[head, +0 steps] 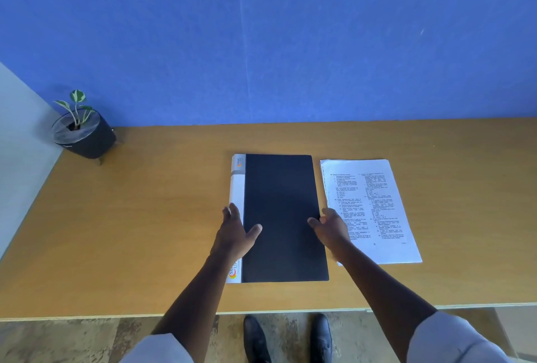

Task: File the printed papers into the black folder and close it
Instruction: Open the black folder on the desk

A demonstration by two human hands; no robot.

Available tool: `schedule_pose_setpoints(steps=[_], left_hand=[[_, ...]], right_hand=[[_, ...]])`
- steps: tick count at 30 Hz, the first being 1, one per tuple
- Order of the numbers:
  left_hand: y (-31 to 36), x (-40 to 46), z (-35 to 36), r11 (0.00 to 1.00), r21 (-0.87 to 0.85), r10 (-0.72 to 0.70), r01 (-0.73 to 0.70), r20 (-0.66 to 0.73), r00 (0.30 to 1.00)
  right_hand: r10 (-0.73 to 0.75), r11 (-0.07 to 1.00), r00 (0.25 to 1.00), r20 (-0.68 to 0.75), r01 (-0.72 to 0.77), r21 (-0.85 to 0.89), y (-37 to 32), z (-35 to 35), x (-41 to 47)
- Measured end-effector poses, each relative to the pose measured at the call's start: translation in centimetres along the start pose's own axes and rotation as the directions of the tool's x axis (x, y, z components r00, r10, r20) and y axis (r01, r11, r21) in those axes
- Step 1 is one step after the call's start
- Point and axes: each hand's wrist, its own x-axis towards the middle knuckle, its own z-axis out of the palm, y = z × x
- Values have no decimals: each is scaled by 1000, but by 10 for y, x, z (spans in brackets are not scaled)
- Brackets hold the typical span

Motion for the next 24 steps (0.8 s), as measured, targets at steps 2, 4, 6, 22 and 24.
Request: schedule_pose_setpoints(steps=[2,4,6,22,24], left_hand=[[0,2,1,1000,-11,-4,4,-4,1000],[-1,3,1,1000,-9,-8,8,-11,1000],[-1,5,2,1000,-6,-13,13,-16,1000],[12,10,6,993,103,-61,63,-19,998],[10,10,7,991,113,-78,77,-2,997]], right_hand=[[93,984,996,2,-92,156,1,-2,6],[170,933,985,41,-174,314,1,-6,9],[201,877,976,85,-218,428,1,-8,11],[56,996,991,-118,-64,-61,-12,-8,14],[25,984,994,-109,-44,-173,-8,-8,12]])
